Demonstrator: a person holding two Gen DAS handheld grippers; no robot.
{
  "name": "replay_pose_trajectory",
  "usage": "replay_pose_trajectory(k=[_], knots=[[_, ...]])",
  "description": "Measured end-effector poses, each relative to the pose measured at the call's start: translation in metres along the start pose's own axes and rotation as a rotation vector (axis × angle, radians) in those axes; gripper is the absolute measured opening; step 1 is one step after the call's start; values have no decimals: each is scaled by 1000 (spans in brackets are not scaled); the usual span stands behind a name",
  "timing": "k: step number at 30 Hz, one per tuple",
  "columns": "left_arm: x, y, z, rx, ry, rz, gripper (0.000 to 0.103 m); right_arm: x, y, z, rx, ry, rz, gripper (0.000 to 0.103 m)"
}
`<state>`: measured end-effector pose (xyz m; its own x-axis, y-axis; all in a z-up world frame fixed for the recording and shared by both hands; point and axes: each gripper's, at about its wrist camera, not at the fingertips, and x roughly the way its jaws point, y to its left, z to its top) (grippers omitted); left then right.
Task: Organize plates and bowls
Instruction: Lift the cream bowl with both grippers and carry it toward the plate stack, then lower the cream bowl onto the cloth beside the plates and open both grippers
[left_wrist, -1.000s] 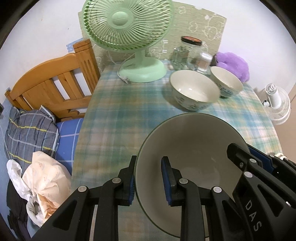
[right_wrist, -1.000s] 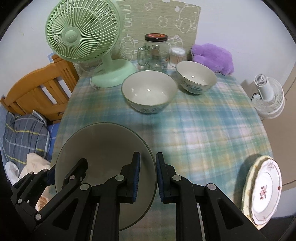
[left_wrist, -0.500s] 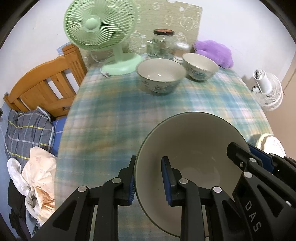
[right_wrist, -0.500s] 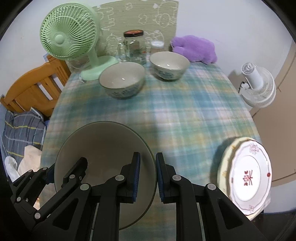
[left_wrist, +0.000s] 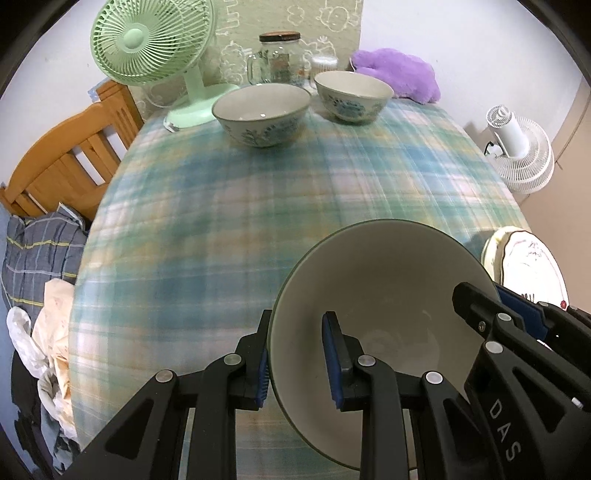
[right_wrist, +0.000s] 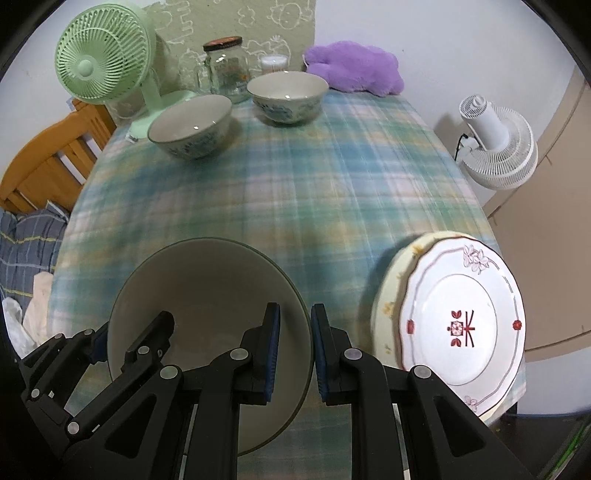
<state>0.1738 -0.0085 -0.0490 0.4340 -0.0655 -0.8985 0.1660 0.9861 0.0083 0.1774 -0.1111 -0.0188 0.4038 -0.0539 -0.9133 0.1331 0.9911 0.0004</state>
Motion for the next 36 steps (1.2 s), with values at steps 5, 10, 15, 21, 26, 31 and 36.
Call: replay_pose_trajectory(k=[5, 10, 15, 21, 26, 31, 36], knots=[[10, -12, -8, -5, 24, 11, 23, 12, -11, -6, -16, 18, 8, 20], [15, -19, -18, -9, 43, 40, 23, 22, -18, -15, -21, 52, 35, 20], [13, -22, -23, -16, 43, 58, 24, 21, -20, -20, -38, 45, 55, 20], [15, -22, -22, -59, 47, 62, 37, 22, -21, -18, -67, 44, 89, 20], [12, -21, -23, -92, 48, 48, 63, 26, -20, -14, -83, 51, 113, 29], [0, -14, -19, -79, 12, 20, 78, 13, -17, -13, -71, 9, 110, 64], [-17, -2, -10, -52, -19, -16, 82, -6, -11, -7, -38, -25, 110, 65]])
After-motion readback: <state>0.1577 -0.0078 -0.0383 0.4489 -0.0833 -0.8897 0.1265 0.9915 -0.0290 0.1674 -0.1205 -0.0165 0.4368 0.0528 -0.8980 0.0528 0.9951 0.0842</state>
